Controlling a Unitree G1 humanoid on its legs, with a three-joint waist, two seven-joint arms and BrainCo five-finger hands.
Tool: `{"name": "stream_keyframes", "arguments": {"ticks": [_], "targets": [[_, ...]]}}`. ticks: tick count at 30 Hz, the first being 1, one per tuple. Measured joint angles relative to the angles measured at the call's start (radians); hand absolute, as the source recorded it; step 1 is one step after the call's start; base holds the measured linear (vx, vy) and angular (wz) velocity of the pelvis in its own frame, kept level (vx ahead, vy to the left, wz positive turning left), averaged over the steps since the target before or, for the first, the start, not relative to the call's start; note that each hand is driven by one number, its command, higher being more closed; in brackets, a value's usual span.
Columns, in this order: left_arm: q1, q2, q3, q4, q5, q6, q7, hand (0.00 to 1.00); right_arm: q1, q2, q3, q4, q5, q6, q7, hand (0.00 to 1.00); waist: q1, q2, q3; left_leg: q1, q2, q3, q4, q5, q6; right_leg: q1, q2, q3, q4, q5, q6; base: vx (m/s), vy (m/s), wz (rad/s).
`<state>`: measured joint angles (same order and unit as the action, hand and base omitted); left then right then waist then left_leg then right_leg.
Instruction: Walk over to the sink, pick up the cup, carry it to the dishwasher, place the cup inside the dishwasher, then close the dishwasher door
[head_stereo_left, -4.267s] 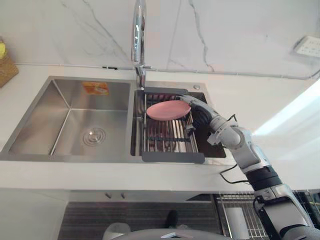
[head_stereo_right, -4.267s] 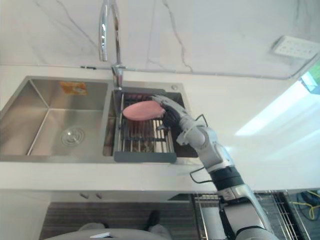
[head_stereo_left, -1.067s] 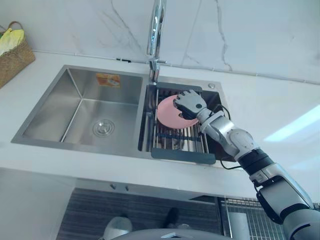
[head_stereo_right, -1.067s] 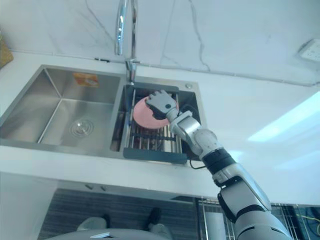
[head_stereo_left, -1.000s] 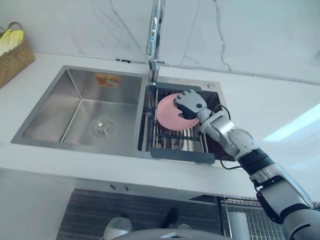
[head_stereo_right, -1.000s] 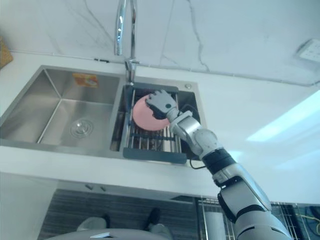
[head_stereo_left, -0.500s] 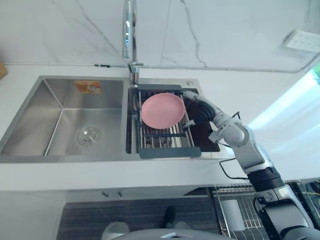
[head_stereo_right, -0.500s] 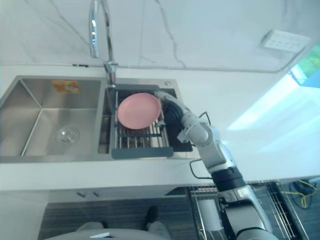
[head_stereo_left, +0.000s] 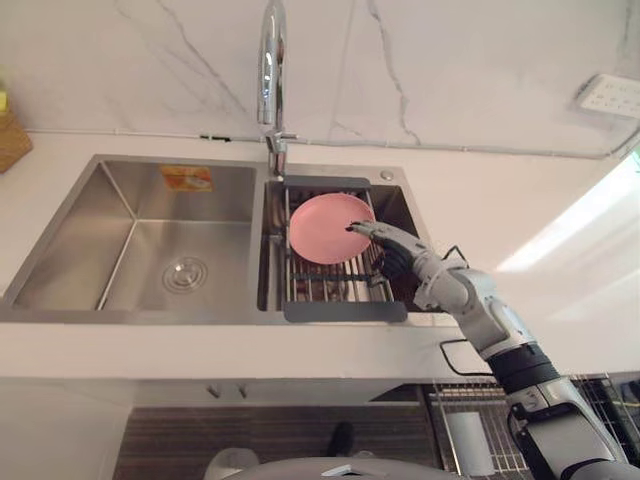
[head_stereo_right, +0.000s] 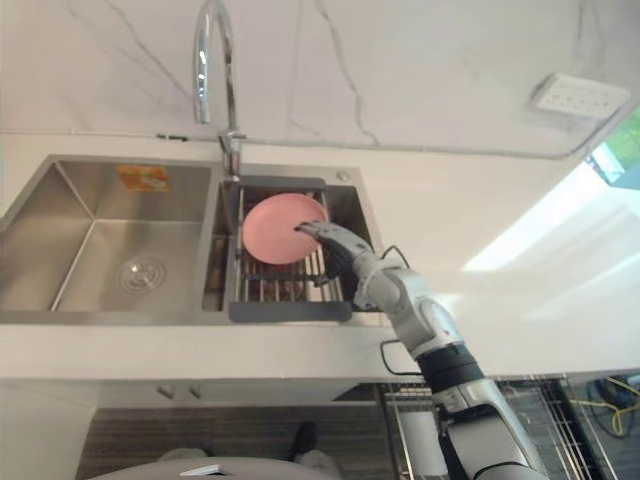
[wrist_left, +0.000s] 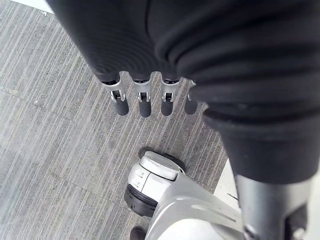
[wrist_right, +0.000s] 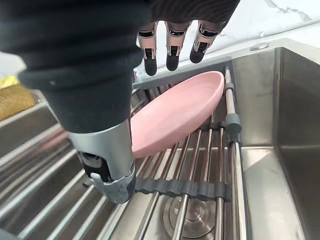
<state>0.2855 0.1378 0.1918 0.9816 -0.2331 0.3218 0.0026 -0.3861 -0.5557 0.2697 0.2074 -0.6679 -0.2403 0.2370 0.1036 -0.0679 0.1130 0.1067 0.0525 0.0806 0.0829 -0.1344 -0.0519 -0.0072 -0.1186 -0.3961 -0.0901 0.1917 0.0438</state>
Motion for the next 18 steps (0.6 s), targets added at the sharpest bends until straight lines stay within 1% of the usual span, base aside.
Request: {"name": "stream_keyframes", "arguments": {"ticks": [3,4,6,7,10,11,13,14,15,16,17,18], "targets": [[-0.001,-0.002,-0.002,0.0,-0.001,0.001,0.003,0.0,-0.014,0.018,0.012,0.051,-0.091,-0.005,-0.022,0.0,0.012,0.0,-0.002,-0.005,0.0,-0.005,-0.001,0.001,0.0,0.006,-0.001,-0.005,0.0,-0.005,0.004,-0.04,0.003,0.1],[-0.003,-0.001,-0.004,-0.001,-0.001,0.003,0.004,0.0,-0.031,0.025,0.039,0.084,-0.146,-0.005,-0.049,0.0,0.012,0.0,-0.002,-0.01,-0.001,-0.008,0.0,0.001,0.0,0.006,-0.003,-0.008,0.0,-0.01,0.005,-0.03,0.002,0.08],[-0.007,0.0,-0.007,-0.001,-0.001,0.011,0.006,0.0,-0.035,0.036,0.061,0.118,-0.198,-0.005,-0.079,0.0,0.012,0.002,-0.005,-0.015,-0.002,-0.017,0.0,0.002,0.0,0.006,-0.005,-0.018,0.0,-0.01,0.005,-0.02,0.0,0.15],[-0.009,0.0,-0.009,-0.001,-0.001,0.015,0.007,0.0,-0.041,0.037,0.091,0.154,-0.247,-0.003,-0.109,0.0,0.013,0.003,-0.005,-0.02,-0.003,-0.027,-0.001,0.008,0.0,0.006,-0.007,-0.028,0.0,-0.01,0.005,-0.01,-0.003,0.17],[-0.018,0.0,-0.01,-0.002,-0.002,0.021,0.007,0.0,-0.053,0.04,0.12,0.207,-0.331,0.005,-0.171,0.0,0.032,0.004,-0.005,-0.02,-0.003,-0.032,-0.002,0.013,-0.001,0.006,-0.007,-0.03,0.0,-0.007,0.001,0.01,-0.003,0.08],[-0.018,0.0,-0.018,-0.004,-0.002,0.022,0.009,0.0,-0.065,0.054,0.122,0.238,-0.385,0.014,-0.213,0.0,0.037,0.005,-0.005,-0.021,-0.003,-0.037,-0.001,0.014,-0.001,0.007,-0.007,-0.032,0.0,-0.006,-0.001,0.0,0.0,0.06],[-0.018,0.001,-0.02,-0.006,-0.002,0.022,0.008,0.0,-0.09,0.078,0.127,0.28,-0.443,0.042,-0.252,0.0,0.037,0.005,-0.005,-0.022,-0.006,-0.047,-0.001,0.018,-0.001,0.008,-0.01,-0.043,0.0,-0.006,-0.001,0.0,0.003,0.12],[-0.019,0.002,-0.028,-0.008,-0.001,0.023,0.009,0.0,-0.107,0.079,0.138,0.297,-0.479,0.057,-0.285,0.0,0.037,0.006,-0.005,-0.022,-0.008,-0.053,-0.002,0.02,0.0,0.009,-0.013,-0.051,0.0,-0.006,-0.001,0.01,0.006,0.17],[-0.019,0.004,-0.036,-0.008,-0.002,0.023,0.009,0.0,-0.113,0.079,0.145,0.311,-0.491,0.068,-0.302,0.0,0.037,0.006,-0.004,-0.022,-0.009,-0.055,-0.002,0.021,0.0,0.011,-0.014,-0.054,0.0,-0.006,-0.001,0.0,0.009,0.15],[-0.023,0.004,-0.04,-0.01,-0.001,0.022,0.008,0.0,-0.118,0.079,0.153,0.333,-0.518,0.086,-0.32,0.0,0.049,0.008,-0.003,-0.022,-0.01,-0.057,-0.001,0.022,0.001,0.013,-0.015,-0.056,0.0,-0.006,-0.001,-0.01,0.012,0.1],[-0.028,0.004,-0.041,-0.01,-0.001,0.022,0.008,0.0,-0.12,0.081,0.154,0.353,-0.529,0.102,-0.346,1.0,0.061,0.008,-0.003,-0.025,-0.01,-0.06,-0.001,0.022,0.001,0.016,-0.015,-0.057,0.0,-0.006,-0.001,-0.03,0.011,0.09],[-0.029,0.004,-0.041,-0.01,-0.001,0.022,0.008,0.0,-0.125,0.085,0.155,0.365,-0.54,0.111,-0.356,1.0,0.062,0.008,-0.003,-0.027,-0.01,-0.064,-0.001,0.022,0.001,0.018,-0.016,-0.058,0.0,-0.006,0.0,-0.04,0.008,0.14]]}}
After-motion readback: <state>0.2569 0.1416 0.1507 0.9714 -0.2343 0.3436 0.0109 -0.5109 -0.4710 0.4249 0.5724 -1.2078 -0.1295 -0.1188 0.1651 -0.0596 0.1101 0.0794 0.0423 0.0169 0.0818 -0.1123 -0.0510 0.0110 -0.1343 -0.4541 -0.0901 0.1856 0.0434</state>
